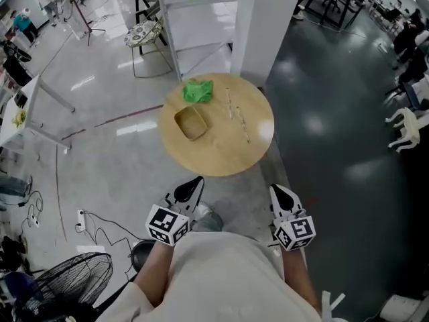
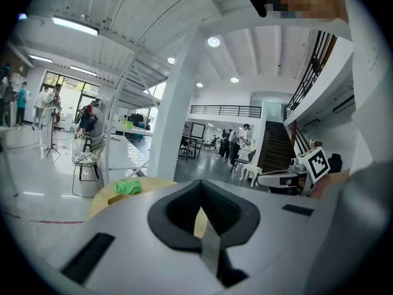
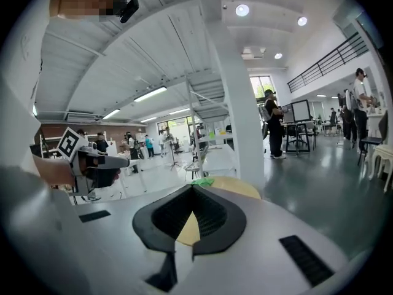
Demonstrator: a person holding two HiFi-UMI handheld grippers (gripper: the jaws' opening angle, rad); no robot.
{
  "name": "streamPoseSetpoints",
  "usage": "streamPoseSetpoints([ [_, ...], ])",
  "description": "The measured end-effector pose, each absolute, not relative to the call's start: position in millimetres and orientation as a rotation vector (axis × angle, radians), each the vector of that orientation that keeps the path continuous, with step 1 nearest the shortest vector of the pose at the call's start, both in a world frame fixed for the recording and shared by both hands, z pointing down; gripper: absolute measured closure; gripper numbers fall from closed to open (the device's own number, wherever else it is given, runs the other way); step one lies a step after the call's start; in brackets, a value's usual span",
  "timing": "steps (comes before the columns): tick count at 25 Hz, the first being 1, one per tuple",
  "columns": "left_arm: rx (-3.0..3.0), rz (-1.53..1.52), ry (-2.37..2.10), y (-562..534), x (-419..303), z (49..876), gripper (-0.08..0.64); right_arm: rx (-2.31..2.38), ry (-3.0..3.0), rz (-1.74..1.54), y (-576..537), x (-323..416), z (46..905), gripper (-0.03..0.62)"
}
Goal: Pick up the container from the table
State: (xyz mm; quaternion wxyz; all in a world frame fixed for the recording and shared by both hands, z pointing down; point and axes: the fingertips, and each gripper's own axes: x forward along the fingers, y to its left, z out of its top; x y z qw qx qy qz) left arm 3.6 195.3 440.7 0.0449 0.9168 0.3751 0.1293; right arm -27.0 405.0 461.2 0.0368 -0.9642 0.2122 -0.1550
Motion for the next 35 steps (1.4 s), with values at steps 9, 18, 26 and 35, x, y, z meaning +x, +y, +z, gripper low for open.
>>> streamPoseSetpoints([
  [9, 2.845, 0.450, 0.871, 91.2, 105.0, 451.1, 0.545, -2.937, 0.995, -0.672, 299.4, 121.4, 469.4, 0.566],
  [18, 2.859, 0.517, 0.483, 19.6, 99.7, 479.7, 0.545, -2.832, 1.482, -0.838, 202.7, 195.1, 516.7, 0.557],
  [26, 2.819, 0.559, 0.099, -10.6, 85.8, 492.4, 0.545, -2.683, 1.929, -1.011, 145.3, 231.6, 571.6, 0.475],
  [35, 2.758, 0.568, -0.309, -33.9, 68.2, 498.8, 0.545, -2.567, 2.375, -1.221, 105.8, 265.8, 658.3, 0.426],
])
